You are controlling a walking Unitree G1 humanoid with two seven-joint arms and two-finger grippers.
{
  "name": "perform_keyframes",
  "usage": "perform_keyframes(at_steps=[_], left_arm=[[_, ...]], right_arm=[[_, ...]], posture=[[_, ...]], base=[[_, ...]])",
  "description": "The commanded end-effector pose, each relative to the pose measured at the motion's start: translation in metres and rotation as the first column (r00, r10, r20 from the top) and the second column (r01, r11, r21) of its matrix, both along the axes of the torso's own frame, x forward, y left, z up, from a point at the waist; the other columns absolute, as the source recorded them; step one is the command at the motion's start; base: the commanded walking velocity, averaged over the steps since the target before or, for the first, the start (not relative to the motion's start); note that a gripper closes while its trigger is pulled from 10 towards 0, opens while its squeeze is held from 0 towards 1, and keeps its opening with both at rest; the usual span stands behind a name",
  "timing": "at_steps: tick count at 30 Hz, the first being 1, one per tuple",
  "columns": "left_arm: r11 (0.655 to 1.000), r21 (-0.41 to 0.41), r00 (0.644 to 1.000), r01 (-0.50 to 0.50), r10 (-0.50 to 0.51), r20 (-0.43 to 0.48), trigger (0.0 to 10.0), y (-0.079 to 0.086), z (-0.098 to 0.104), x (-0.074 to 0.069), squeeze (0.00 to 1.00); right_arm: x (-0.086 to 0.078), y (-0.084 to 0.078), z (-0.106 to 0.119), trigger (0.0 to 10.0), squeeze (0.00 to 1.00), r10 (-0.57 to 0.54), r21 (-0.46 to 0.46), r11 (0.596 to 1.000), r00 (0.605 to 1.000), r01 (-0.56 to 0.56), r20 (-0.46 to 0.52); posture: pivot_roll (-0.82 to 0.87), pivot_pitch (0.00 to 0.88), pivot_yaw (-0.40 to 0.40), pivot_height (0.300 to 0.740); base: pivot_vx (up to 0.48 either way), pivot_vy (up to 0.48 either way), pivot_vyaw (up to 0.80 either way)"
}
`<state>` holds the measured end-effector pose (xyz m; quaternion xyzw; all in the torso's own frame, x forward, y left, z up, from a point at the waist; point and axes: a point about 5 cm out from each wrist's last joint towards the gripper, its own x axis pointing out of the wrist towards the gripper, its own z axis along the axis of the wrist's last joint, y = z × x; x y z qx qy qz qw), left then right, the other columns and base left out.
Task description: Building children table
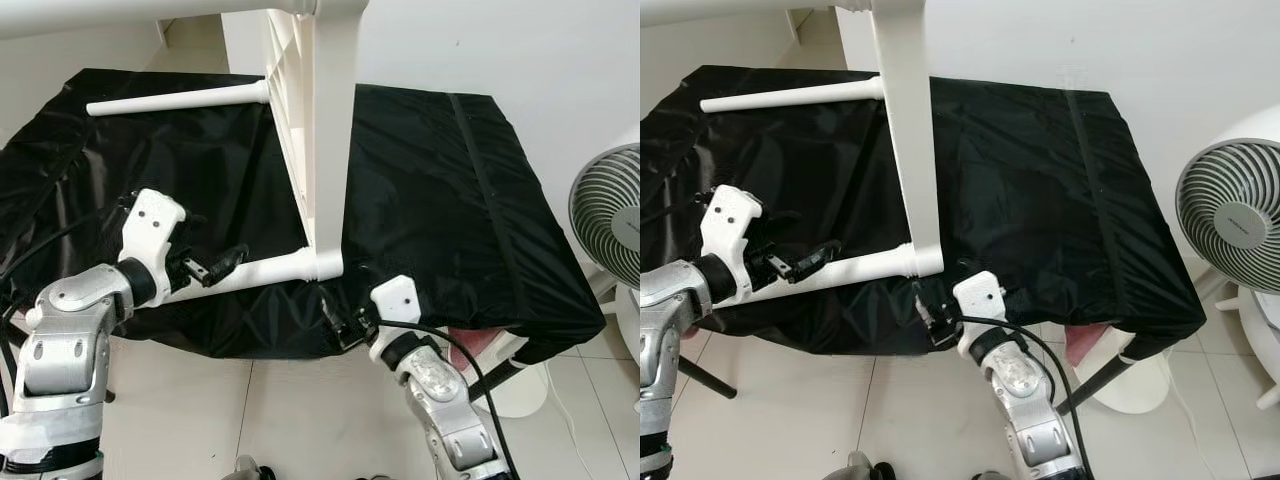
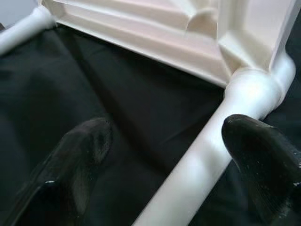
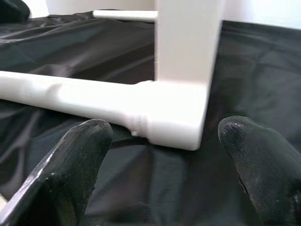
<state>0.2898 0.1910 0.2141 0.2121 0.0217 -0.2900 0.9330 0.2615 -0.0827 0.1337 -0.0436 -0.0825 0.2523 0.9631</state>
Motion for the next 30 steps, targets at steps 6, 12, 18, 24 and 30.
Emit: perform_keyframes(at_steps=[6, 12, 18, 24, 30], left_arm=[[0.959, -0.18, 0.961, -0.219, 0.244, 0.132, 10.0, -0.007, 0.032, 0.017, 0.0], [0.971, -0.191, 0.966, -0.147, 0.182, 0.184, 10.0, -0.021, 0.046, 0.023, 0.0], [0.957, -0.263, 0.967, -0.124, 0.176, 0.184, 10.0, -0.028, 0.057, 0.026, 0.0], [0.955, -0.188, 0.951, -0.23, 0.262, 0.165, 10.0, -0.017, 0.042, 0.033, 0.0], [0.957, -0.117, 0.946, -0.264, 0.281, 0.164, 10.0, -0.008, 0.031, 0.025, 0.0]], right_arm=[[0.0, -0.007, -0.012, 10.0, 0.0, -0.02, -0.028, 0.999, 0.999, 0.019, -0.048], [0.007, -0.01, 0.005, 10.0, 0.0, -0.025, -0.071, 0.997, 0.999, 0.029, 0.047], [0.015, -0.015, 0.028, 10.0, 0.0, -0.057, -0.102, 0.992, 0.987, 0.073, 0.151], [0.027, 0.006, 0.053, 10.0, 0.0, -0.017, -0.066, 0.997, 0.975, 0.033, 0.224], [0.04, 0.022, 0.05, 10.0, 1.0, 0.0, -0.062, 0.998, 0.982, 0.012, 0.188]], posture=[[-0.03, 0.052, 0.031, 0.74], [-0.05, 0.049, 0.033, 0.74], [-0.05, 0.046, 0.034, 0.74], [-0.05, 0.046, 0.043, 0.74], [-0.04, 0.052, 0.038, 0.74]], base=[[0.0, 0.0, 0.0], [0.0, 0.0, 0.0], [0.0, 0.0, 0.0], [0.0, 0.0, 0.0], [0.0, 0.0, 0.0]])
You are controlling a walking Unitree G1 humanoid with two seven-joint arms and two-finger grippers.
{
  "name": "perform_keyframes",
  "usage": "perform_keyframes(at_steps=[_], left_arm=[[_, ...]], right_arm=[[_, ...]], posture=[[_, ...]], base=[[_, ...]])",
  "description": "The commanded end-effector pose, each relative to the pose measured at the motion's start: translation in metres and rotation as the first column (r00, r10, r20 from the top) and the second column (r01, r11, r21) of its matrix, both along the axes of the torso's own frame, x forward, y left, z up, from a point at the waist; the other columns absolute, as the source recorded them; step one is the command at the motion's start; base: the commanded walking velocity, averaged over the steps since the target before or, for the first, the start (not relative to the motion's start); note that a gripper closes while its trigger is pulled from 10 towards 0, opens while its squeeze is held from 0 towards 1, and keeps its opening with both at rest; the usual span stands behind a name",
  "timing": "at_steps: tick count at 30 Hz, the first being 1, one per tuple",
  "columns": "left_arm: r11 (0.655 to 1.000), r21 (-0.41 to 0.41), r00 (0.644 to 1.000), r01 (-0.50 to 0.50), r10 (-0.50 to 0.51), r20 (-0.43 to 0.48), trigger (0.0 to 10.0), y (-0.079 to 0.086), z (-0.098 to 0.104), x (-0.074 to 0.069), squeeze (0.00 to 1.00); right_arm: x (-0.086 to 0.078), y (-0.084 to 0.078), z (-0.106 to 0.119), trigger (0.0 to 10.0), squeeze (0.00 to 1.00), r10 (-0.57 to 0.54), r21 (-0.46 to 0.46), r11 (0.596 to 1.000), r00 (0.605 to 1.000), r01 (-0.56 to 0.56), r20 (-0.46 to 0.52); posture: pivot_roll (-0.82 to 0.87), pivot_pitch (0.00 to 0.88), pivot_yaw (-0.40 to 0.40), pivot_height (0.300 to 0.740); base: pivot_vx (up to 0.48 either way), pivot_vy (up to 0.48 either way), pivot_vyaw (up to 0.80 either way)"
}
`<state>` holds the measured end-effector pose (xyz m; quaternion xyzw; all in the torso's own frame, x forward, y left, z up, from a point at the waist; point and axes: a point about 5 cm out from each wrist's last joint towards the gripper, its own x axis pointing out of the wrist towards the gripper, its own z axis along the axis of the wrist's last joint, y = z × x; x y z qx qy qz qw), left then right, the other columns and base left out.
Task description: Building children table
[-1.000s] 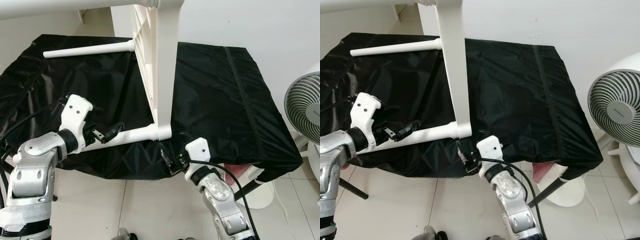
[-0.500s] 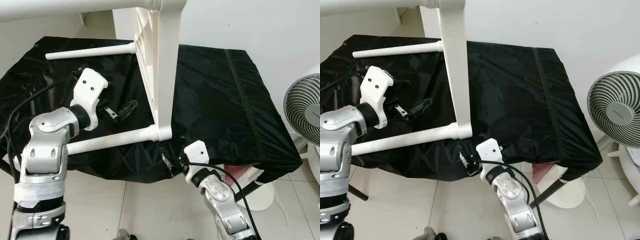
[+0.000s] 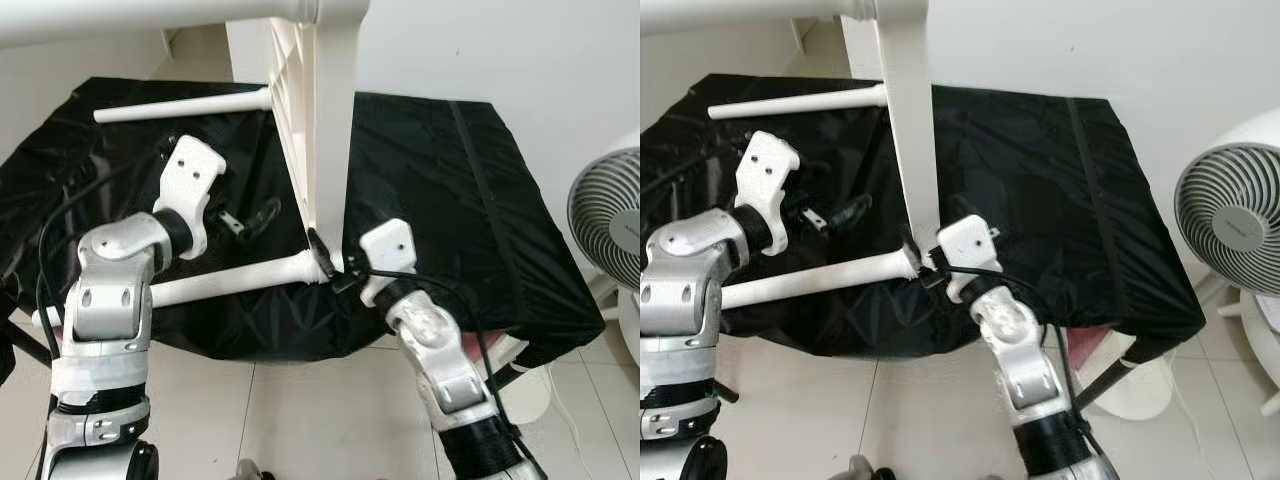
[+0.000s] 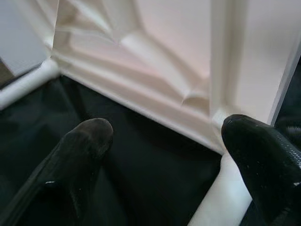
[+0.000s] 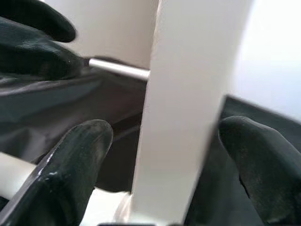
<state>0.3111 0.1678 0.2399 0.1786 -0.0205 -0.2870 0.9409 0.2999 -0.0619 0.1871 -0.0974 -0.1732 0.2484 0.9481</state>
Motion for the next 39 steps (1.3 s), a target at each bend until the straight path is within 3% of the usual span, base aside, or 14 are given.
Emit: perform_keyframes(at_steps=[1, 2, 3, 12, 16, 20, 21, 22, 30, 39], left_arm=[[0.959, -0.029, 0.953, -0.284, 0.285, 0.104, 10.0, 0.016, 0.005, 0.004, 0.0], [0.955, -0.018, 0.95, -0.297, 0.297, 0.097, 10.0, 0.02, 0.003, 0.001, 0.0], [0.95, -0.008, 0.946, -0.312, 0.312, 0.09, 10.0, 0.024, 0.0, -0.002, 0.0], [0.942, 0.007, 0.939, -0.335, 0.333, 0.082, 10.0, 0.031, -0.006, -0.009, 0.0], [0.946, 0.004, 0.943, -0.325, 0.323, 0.084, 10.0, 0.026, -0.006, -0.01, 0.0], [0.949, 0.001, 0.945, -0.316, 0.315, 0.089, 10.0, 0.024, -0.005, -0.011, 0.0], [0.949, 0.001, 0.945, -0.315, 0.313, 0.091, 10.0, 0.023, -0.005, -0.011, 0.0], [0.949, 0.001, 0.945, -0.315, 0.313, 0.092, 10.0, 0.023, -0.004, -0.011, 0.0], [0.949, 0.0, 0.945, -0.315, 0.314, 0.093, 10.0, 0.021, -0.004, -0.013, 0.0], [0.96, -0.007, 0.955, -0.28, 0.279, 0.101, 10.0, 0.012, -0.004, -0.011, 0.0]], right_arm=[[0.002, 0.002, -0.004, 10.0, 1.0, -0.006, -0.004, 1.0, 1.0, 0.006, -0.016], [0.004, 0.005, -0.004, 10.0, 0.1, 0.007, 0.014, 1.0, 0.999, -0.007, -0.032], [0.008, 0.009, -0.002, 10.0, 0.0, -0.001, 0.014, 1.0, 0.999, 0.002, -0.035], [0.036, 0.012, 0.011, 10.0, 0.0, -0.15, 0.055, 0.987, 0.988, 0.151, -0.024], [0.055, 0.016, 0.01, 10.0, 0.0, -0.217, 0.067, 0.972, 0.971, 0.224, -0.094], [0.062, 0.021, 0.01, 10.0, 0.0, -0.218, 0.107, 0.966, 0.966, 0.234, -0.14], [0.063, 0.022, 0.009, 4.7, 0.0, -0.227, 0.113, 0.963, 0.962, 0.245, -0.155], [0.065, 0.023, 0.009, 0.0, 0.0, -0.235, 0.115, 0.96, 0.958, 0.255, -0.164], [0.065, 0.032, 0.003, 0.0, 0.0, -0.2, 0.17, 0.957, 0.959, 0.235, -0.202], [0.064, 0.016, 0.008, 0.0, 0.0, -0.342, 0.188, 0.915, 0.934, 0.356, -0.103]], posture=[[-0.04, 0.052, 0.038, 0.74], [-0.03, 0.055, 0.035, 0.74], [-0.02, 0.058, 0.031, 0.74], [0.0, 0.062, 0.021, 0.74], [0.0, 0.063, 0.019, 0.74], [0.0, 0.062, 0.017, 0.74], [0.01, 0.062, 0.012, 0.74], [0.01, 0.062, 0.012, 0.74], [0.01, 0.061, 0.009, 0.74], [0.0, 0.055, 0.011, 0.74]], base=[[0.0, 0.0, 0.0], [0.0, 0.0, 0.0], [0.0, 0.0, 0.0], [0.0, 0.0, 0.0], [0.0, 0.0, 0.0], [0.0, 0.0, 0.0], [0.0, 0.0, 0.0], [0.0, 0.0, 0.0], [0.0, 0.0, 0.0], [0.0, 0.0, 0.0]])
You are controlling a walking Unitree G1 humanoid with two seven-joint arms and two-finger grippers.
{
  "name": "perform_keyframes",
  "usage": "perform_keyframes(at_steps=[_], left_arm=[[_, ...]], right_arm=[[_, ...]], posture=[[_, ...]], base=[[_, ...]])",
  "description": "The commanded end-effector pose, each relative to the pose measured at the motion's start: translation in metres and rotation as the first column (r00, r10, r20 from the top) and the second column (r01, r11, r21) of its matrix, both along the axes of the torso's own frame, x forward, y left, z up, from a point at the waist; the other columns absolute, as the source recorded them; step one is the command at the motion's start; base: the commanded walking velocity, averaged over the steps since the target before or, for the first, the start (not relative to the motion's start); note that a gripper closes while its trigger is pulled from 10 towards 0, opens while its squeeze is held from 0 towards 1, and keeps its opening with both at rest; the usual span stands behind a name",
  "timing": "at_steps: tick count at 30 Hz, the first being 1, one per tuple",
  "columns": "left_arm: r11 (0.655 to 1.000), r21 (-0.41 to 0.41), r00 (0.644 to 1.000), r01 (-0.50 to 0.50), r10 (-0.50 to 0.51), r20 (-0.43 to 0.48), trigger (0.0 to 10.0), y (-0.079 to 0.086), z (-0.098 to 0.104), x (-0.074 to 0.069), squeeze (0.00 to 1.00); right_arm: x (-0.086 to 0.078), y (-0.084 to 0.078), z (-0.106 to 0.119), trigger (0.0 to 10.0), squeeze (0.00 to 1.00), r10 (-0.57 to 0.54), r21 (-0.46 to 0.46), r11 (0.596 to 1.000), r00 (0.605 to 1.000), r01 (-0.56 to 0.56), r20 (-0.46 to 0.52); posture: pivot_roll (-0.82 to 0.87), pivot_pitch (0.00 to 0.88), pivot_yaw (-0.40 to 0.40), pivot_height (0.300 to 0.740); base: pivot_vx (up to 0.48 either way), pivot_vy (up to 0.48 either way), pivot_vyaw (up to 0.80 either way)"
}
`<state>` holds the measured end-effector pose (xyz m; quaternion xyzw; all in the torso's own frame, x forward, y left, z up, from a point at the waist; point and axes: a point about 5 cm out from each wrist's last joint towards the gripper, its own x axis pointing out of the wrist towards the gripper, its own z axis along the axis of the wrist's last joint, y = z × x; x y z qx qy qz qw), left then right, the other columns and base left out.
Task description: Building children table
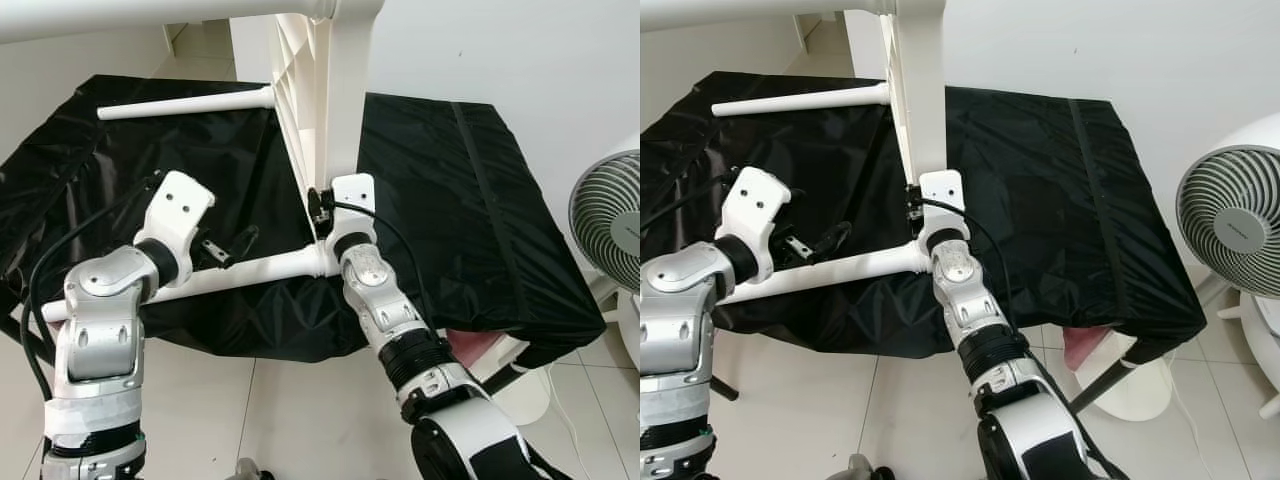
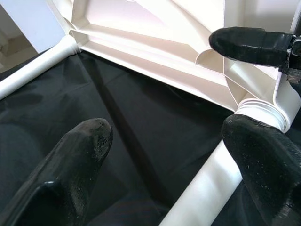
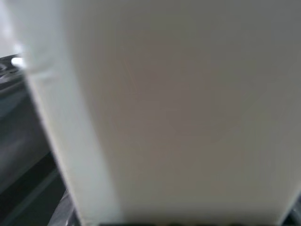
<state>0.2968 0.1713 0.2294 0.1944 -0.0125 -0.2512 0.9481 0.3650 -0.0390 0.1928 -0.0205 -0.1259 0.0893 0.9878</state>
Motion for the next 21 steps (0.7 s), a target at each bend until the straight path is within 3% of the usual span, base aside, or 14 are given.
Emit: perform_keyframes(at_steps=[1, 5, 7, 10, 13, 15, 16, 17, 21], left_arm=[[0.98, -0.03, 0.975, -0.195, 0.197, 0.099, 10.0, 0.007, 0.008, 0.004, 0.0], [0.983, -0.034, 0.979, -0.179, 0.182, 0.097, 10.0, 0.005, 0.009, 0.004, 0.0], [0.994, -0.015, 0.988, -0.111, 0.112, 0.101, 10.0, -0.003, 0.011, 0.004, 0.0], [0.997, -0.004, 0.992, -0.078, 0.078, 0.101, 10.0, -0.007, 0.012, 0.005, 0.0], [0.999, 0.011, 0.994, -0.045, 0.044, 0.1, 10.0, -0.013, 0.012, 0.008, 0.0], [0.999, 0.011, 0.994, -0.045, 0.044, 0.1, 10.0, -0.013, 0.012, 0.008, 0.0], [0.999, 0.012, 0.995, -0.038, 0.037, 0.096, 10.0, -0.014, 0.012, 0.009, 0.0], [0.999, 0.012, 0.995, -0.038, 0.037, 0.096, 10.0, -0.014, 0.012, 0.009, 0.0], [1.0, 0.025, 0.996, -0.005, 0.003, 0.084, 10.0, -0.018, 0.01, 0.014, 0.0]], right_arm=[[-0.002, -0.01, 0.004, 0.0, 0.0, -0.085, 0.01, 0.996, 0.994, 0.085, 0.065], [-0.005, -0.016, 0.006, 0.0, 0.0, -0.131, 0.007, 0.991, 0.986, 0.131, 0.098], [-0.012, -0.036, 0.002, 0.0, 0.0, -0.242, 0.019, 0.97, 0.962, 0.242, 0.128], [-0.017, -0.048, -0.001, 0.0, 0.0, -0.295, 0.025, 0.955, 0.946, 0.294, 0.131], [-0.031, -0.082, -0.004, 0.0, 0.0, -0.402, 0.024, 0.915, 0.902, 0.403, 0.155], [-0.031, -0.082, -0.004, 0.0, 0.0, -0.402, 0.024, 0.915, 0.902, 0.403, 0.155], [-0.037, -0.093, -0.004, 0.0, 0.0, -0.434, 0.023, 0.9, 0.887, 0.436, 0.16], [-0.037, -0.093, -0.004, 0.0, 0.0, -0.434, 0.023, 0.9, 0.887, 0.436, 0.16], [-0.051, -0.139, 0.001, 0.0, 0.0, -0.548, -0.006, 0.83, 0.818, 0.558, 0.177]], posture=[[0.0, 0.055, 0.012, 0.74], [0.0, 0.055, 0.012, 0.74], [-0.01, 0.058, 0.012, 0.74], [-0.01, 0.058, 0.015, 0.74], [-0.02, 0.059, 0.026, 0.74], [-0.02, 0.059, 0.026, 0.74], [-0.03, 0.06, 0.032, 0.74], [-0.03, 0.06, 0.032, 0.74], [-0.07, 0.067, 0.056, 0.74]], base=[[0.0, 0.0, 0.0], [0.0, 0.0, 0.0], [0.0, 0.0, 0.0], [0.0, 0.0, 0.0], [0.0, 0.0, 0.0], [0.0, 0.0, 0.0], [0.0, 0.0, 0.0], [0.0, 0.0, 0.0], [0.0, 0.0, 0.0]])
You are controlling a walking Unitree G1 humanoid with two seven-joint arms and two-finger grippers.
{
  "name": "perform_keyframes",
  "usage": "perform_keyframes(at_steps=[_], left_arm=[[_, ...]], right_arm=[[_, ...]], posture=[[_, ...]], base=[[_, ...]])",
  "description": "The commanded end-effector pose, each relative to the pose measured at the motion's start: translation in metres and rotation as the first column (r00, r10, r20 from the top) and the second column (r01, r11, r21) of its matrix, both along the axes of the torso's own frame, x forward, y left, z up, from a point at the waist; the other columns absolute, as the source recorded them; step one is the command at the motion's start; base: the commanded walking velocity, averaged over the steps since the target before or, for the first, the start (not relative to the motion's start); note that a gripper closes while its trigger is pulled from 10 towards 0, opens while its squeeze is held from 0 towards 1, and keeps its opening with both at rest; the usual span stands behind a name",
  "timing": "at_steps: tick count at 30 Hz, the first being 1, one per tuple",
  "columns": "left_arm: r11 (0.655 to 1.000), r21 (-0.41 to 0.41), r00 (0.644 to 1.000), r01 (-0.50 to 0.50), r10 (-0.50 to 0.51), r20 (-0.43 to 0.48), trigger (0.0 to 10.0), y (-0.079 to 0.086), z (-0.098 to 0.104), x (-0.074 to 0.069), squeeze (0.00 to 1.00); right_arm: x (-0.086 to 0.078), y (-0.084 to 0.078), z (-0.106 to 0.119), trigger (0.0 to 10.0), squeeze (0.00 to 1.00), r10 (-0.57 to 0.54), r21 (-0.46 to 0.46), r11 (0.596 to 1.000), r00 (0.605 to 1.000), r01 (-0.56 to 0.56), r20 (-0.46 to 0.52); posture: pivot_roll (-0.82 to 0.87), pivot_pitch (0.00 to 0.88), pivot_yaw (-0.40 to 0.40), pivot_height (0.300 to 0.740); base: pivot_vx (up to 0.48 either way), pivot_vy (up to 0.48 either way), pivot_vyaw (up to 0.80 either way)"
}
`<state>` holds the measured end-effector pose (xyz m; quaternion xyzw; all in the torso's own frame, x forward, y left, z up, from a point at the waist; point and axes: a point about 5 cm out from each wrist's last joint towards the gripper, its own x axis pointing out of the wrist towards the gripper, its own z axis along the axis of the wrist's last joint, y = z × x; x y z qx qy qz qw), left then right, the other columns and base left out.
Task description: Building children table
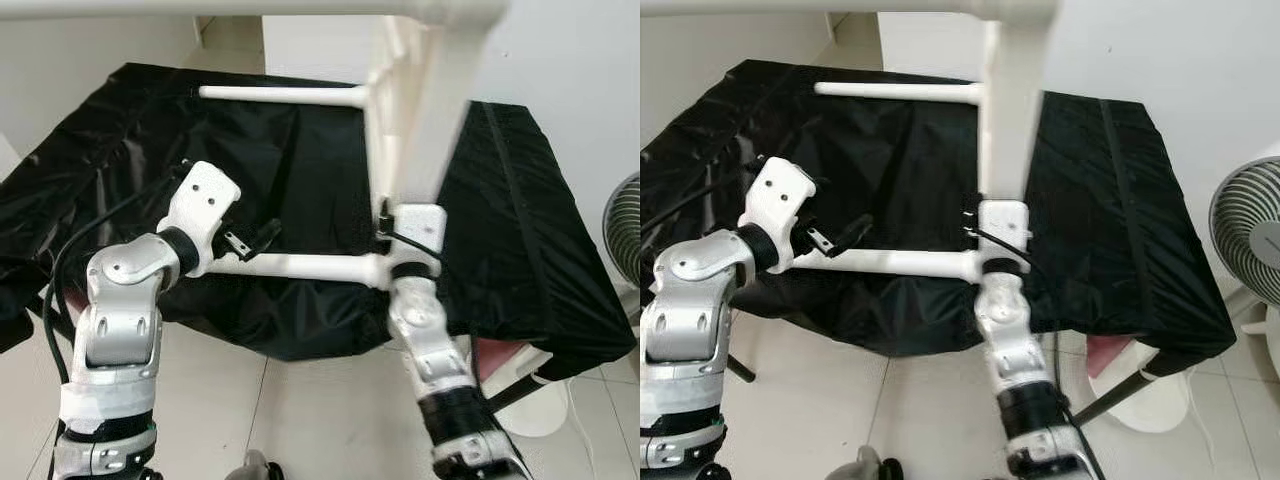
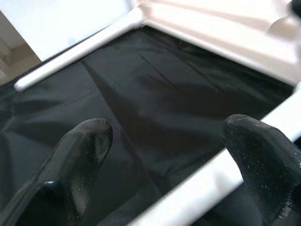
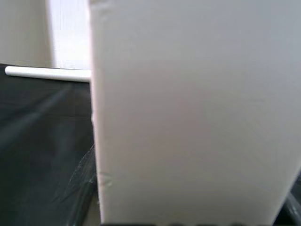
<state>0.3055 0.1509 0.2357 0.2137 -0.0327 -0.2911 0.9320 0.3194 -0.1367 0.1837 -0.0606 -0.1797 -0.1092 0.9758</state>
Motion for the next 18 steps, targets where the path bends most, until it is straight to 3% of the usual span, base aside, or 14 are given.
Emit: perform_keyframes(at_steps=[1, 5, 7, 9, 10, 15, 18], left_arm=[[0.995, -0.015, 0.994, -0.094, 0.094, 0.052, 10.0, 0.002, 0.004, 0.006, 0.0], [0.995, -0.011, 0.994, -0.094, 0.095, 0.056, 10.0, 0.003, 0.006, 0.008, 0.0], [0.995, -0.011, 0.992, -0.103, 0.103, 0.069, 10.0, 0.005, 0.01, 0.011, 0.0], [0.995, -0.011, 0.992, -0.103, 0.103, 0.069, 10.0, 0.005, 0.01, 0.011, 0.0], [0.993, -0.015, 0.99, -0.116, 0.117, 0.079, 10.0, 0.006, 0.013, 0.013, 0.0], [0.993, -0.017, 0.989, -0.12, 0.121, 0.081, 10.0, 0.007, 0.013, 0.014, 0.0], [0.991, -0.021, 0.987, -0.135, 0.136, 0.084, 10.0, 0.007, 0.013, 0.014, 0.0]], right_arm=[[-0.005, -0.041, 0.01, 0.0, 0.0, -0.188, -0.031, 0.981, 0.981, 0.19, 0.043], [-0.003, -0.053, 0.014, 0.0, 0.0, -0.208, -0.04, 0.977, 0.977, 0.209, 0.041], [0.004, -0.058, 0.016, 0.0, 0.0, -0.142, -0.073, 0.987, 0.99, 0.142, 0.006], [0.004, -0.058, 0.016, 0.0, 0.0, -0.142, -0.073, 0.987, 0.99, 0.142, 0.006], [0.011, -0.053, 0.012, 0.0, 0.0, -0.016, -0.127, 0.992, 0.998, 0.009, -0.054], [0.013, -0.051, 0.01, 0.0, 0.0, 0.029, -0.131, 0.991, 0.996, -0.039, -0.08], [0.01, -0.034, 0.005, 0.0, 0.0, 0.262, -0.179, 0.941, 0.952, -0.288, -0.156]], posture=[[-0.07, 0.067, 0.056, 0.74], [-0.07, 0.069, 0.061, 0.74], [-0.07, 0.071, 0.062, 0.74], [-0.07, 0.071, 0.062, 0.74], [-0.07, 0.071, 0.062, 0.74], [-0.07, 0.071, 0.062, 0.74], [-0.06, 0.074, 0.055, 0.74]], base=[[0.0, 0.0, 0.0], [0.0, 0.0, 0.0], [0.0, 0.0, 0.0], [0.0, 0.0, 0.0], [0.0, 0.0, 0.0], [0.0, 0.0, 0.0], [0.0, 0.0, 0.0]])
